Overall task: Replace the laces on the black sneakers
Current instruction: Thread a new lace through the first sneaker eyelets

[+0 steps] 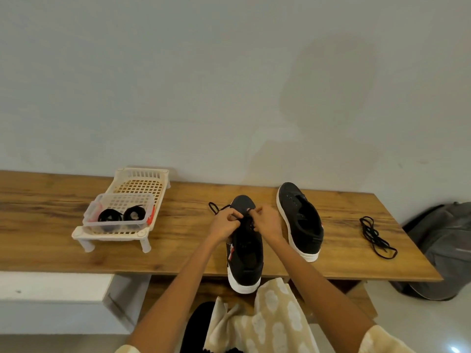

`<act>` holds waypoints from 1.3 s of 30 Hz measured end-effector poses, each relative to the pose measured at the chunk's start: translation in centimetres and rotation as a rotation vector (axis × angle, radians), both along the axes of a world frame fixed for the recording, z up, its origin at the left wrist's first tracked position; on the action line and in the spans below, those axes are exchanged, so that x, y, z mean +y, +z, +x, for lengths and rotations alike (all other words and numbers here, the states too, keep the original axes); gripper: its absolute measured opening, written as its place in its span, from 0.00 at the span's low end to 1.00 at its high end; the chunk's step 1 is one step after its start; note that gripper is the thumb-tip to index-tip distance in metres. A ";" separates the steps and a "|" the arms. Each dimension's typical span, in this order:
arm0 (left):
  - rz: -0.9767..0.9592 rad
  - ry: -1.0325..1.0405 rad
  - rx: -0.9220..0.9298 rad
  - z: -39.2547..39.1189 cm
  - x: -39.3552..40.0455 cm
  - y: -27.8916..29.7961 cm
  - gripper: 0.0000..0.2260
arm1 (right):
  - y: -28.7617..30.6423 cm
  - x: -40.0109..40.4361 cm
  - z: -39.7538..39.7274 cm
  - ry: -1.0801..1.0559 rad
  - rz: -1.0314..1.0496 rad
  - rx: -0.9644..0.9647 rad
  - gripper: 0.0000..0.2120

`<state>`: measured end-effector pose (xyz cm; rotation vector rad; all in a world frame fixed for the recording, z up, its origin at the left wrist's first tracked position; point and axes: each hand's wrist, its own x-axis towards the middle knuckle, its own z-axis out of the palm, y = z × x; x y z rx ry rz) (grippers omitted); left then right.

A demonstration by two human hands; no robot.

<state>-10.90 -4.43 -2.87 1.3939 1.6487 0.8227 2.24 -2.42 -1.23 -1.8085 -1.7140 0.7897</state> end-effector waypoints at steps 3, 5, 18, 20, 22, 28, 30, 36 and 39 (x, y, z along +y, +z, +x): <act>0.065 -0.082 0.207 0.4 0.6 -0.2 0.10 | -1.1 0.0 1.3 -0.196 -0.133 0.390 0.16; 0.129 -0.102 0.309 0.6 1.1 0.0 0.08 | -1.9 -0.1 1.6 -0.187 -0.129 0.447 0.18; 0.117 0.049 -0.148 4.3 4.3 5.7 0.07 | -0.9 -2.1 1.5 0.186 -0.051 0.442 0.08; 0.077 0.038 -0.211 4.0 4.3 4.8 0.08 | -1.0 -2.2 1.1 0.204 -0.010 0.427 0.09; 0.029 0.013 -0.186 3.1 4.1 3.4 0.13 | -0.9 -2.1 0.9 0.188 -0.012 0.403 0.12; 0.081 -0.115 0.052 1.1 2.9 2.4 0.25 | 2.6 0.8 1.4 0.031 0.093 0.455 0.11; 0.052 -0.187 0.032 0.7 2.8 2.5 0.22 | 4.7 2.4 1.4 -0.104 0.114 0.669 0.09; 0.010 -0.322 -0.045 -1.5 2.8 2.2 0.09 | 5.6 4.3 2.0 -0.281 0.061 1.034 0.10; 0.033 -0.270 -0.086 -1.5 2.7 2.6 0.08 | 3.5 2.5 1.7 -0.181 -0.014 0.857 0.07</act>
